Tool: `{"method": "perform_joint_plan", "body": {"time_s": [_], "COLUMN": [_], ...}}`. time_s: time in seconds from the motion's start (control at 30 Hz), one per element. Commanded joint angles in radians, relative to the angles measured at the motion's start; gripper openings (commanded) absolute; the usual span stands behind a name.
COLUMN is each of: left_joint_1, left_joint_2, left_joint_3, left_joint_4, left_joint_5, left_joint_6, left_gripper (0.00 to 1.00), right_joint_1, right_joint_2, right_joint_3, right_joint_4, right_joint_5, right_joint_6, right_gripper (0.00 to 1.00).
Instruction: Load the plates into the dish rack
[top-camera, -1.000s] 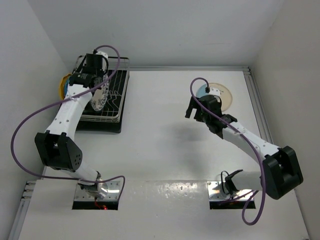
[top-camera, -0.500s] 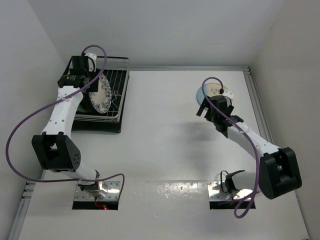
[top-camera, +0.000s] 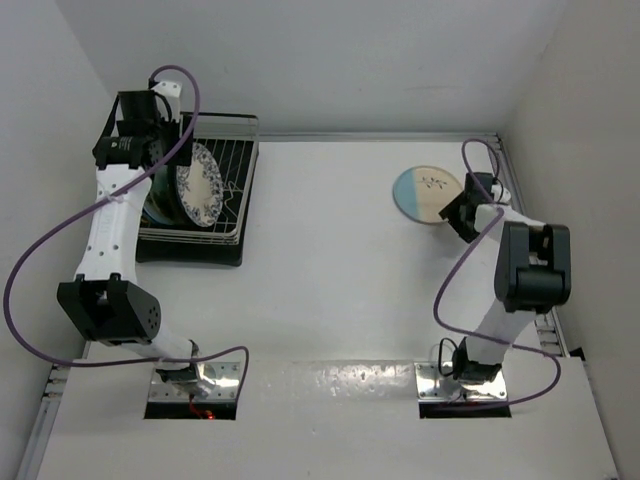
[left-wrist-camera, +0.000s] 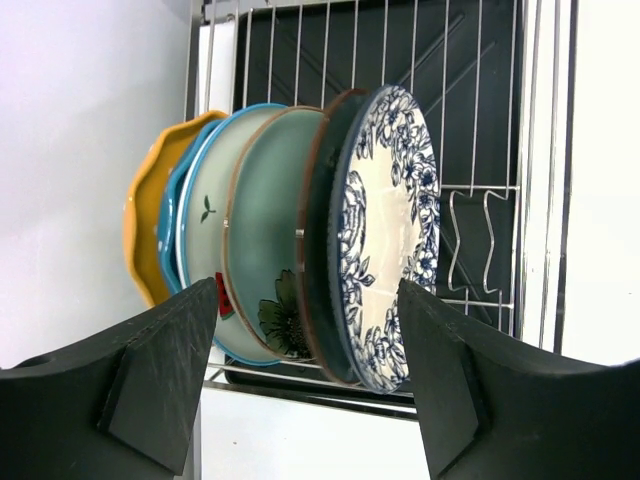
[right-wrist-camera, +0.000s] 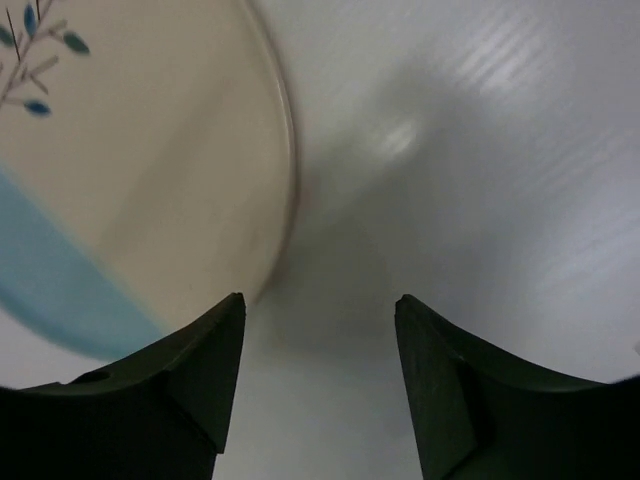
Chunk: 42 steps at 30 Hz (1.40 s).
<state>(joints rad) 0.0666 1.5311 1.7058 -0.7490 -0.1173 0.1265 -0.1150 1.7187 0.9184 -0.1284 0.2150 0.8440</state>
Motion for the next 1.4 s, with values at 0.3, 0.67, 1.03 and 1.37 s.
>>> {"method": "perform_joint_plan", "body": {"time_s": [0.3, 0.67, 1.03, 1.37], "left_joint_1": [0.044, 0.029, -0.074, -0.117], "left_joint_2": [-0.025, -0.025, -0.034, -0.061], "left_joint_3": [0.055, 0.103, 0.094, 0.075], "left_joint_4": [-0.032, -0.075, -0.107, -0.116], "left_joint_5": [0.018, 0.028, 0.143, 0.143], "left_joint_6": [0.024, 0.07, 0.104, 0.113], "left_gripper": [0.77, 0.77, 0.78, 0.78], "right_joint_1": [-0.031, -0.025, 0.141, 0.225], "right_joint_2": [0.362, 0.452, 0.159, -0.141], "right_joint_3": [0.486, 0.564, 0.112, -0.219], "right_joint_4": [-0.264, -0.429, -0.361, -0.346], "right_joint_5": [0.086, -0.042, -0.181, -0.21], "right_joint_6": [0.02, -0.159, -0.499, -0.48], "right_gripper": [0.53, 0.0, 0.0, 0.0]}}
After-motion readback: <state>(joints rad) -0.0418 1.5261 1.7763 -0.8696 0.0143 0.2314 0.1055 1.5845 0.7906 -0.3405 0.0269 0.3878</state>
